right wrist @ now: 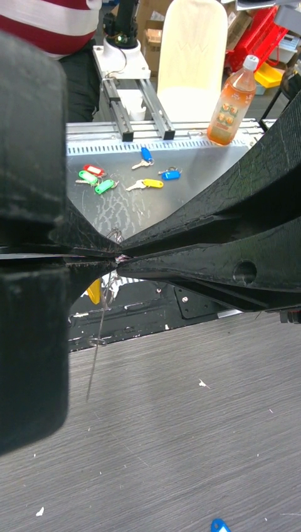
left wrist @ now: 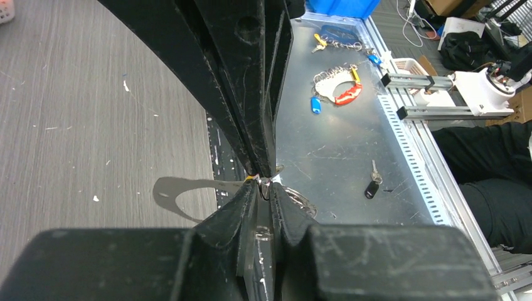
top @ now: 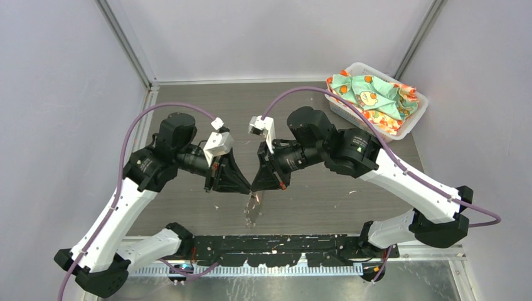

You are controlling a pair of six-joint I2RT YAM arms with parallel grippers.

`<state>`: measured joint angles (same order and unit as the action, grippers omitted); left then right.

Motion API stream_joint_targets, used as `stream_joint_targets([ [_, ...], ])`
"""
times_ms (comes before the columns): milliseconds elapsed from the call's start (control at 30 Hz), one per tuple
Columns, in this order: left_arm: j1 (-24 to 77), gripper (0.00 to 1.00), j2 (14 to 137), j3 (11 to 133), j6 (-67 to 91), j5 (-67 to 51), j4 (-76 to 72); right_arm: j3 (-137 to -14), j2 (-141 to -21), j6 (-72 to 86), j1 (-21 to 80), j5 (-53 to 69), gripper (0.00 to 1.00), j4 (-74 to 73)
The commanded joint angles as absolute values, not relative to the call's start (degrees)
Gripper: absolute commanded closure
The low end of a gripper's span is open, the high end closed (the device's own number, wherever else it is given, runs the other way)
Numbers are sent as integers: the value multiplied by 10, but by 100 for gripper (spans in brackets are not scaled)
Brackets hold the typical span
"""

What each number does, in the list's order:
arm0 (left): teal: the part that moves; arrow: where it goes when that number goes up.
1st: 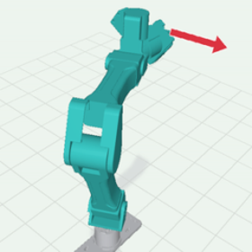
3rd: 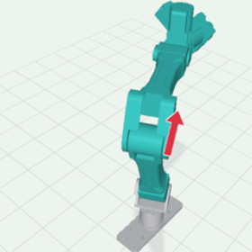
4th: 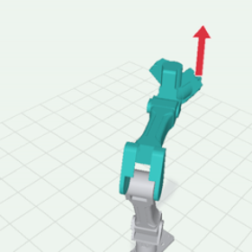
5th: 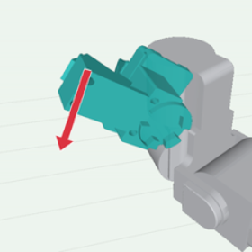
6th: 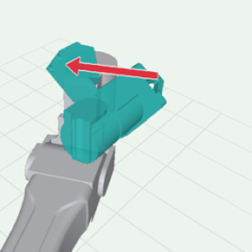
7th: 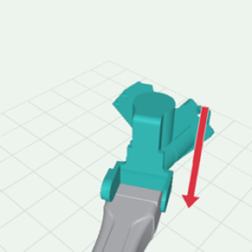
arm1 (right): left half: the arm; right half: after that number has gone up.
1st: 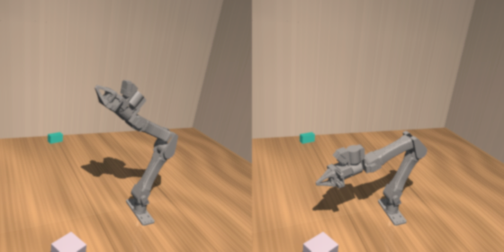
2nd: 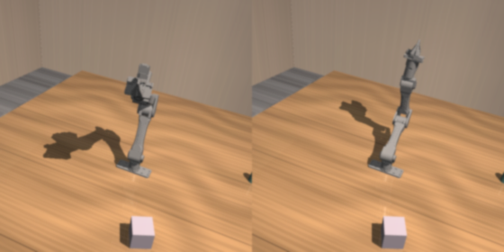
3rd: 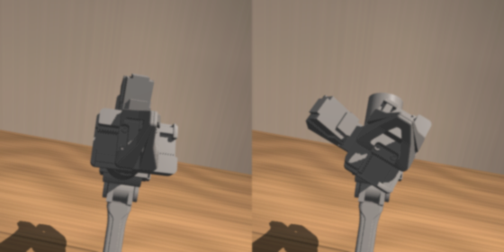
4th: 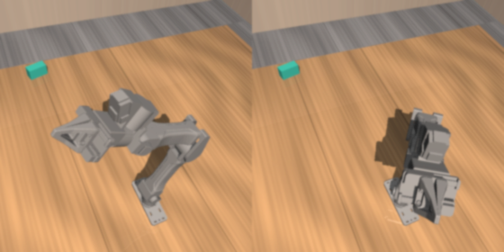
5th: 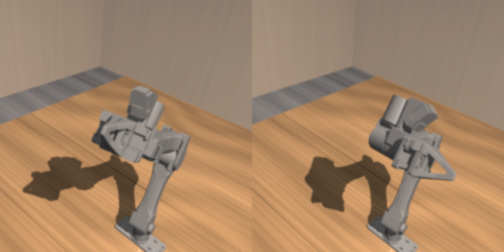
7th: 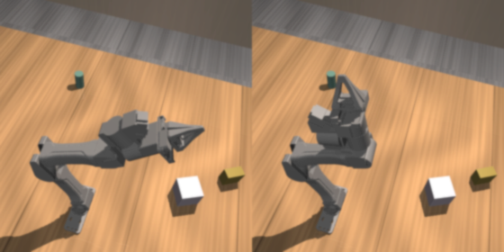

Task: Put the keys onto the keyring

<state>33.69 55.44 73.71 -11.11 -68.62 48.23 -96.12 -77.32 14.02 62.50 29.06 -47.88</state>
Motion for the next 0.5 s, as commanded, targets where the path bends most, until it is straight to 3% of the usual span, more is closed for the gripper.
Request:
stream_joint_targets([
  [0, 341, 87, 556, 740, -103, -703, 459, -987, -774, 139, 624, 307, 99, -454],
  [100, 342, 99, 555, 739, -104, -704, 459, -987, -774, 139, 624, 306, 99, -451],
  [267, 342, 100, 548, 736, -104, -702, 463, -975, -761, 143, 624, 284, 97, -441],
  [367, 341, 100, 540, 724, -62, -698, 422, -950, -729, 149, 622, 234, 73, -416],
  [467, 342, 100, 516, 690, 17, -691, 326, -895, -668, 172, 616, 196, 58, -364],
])
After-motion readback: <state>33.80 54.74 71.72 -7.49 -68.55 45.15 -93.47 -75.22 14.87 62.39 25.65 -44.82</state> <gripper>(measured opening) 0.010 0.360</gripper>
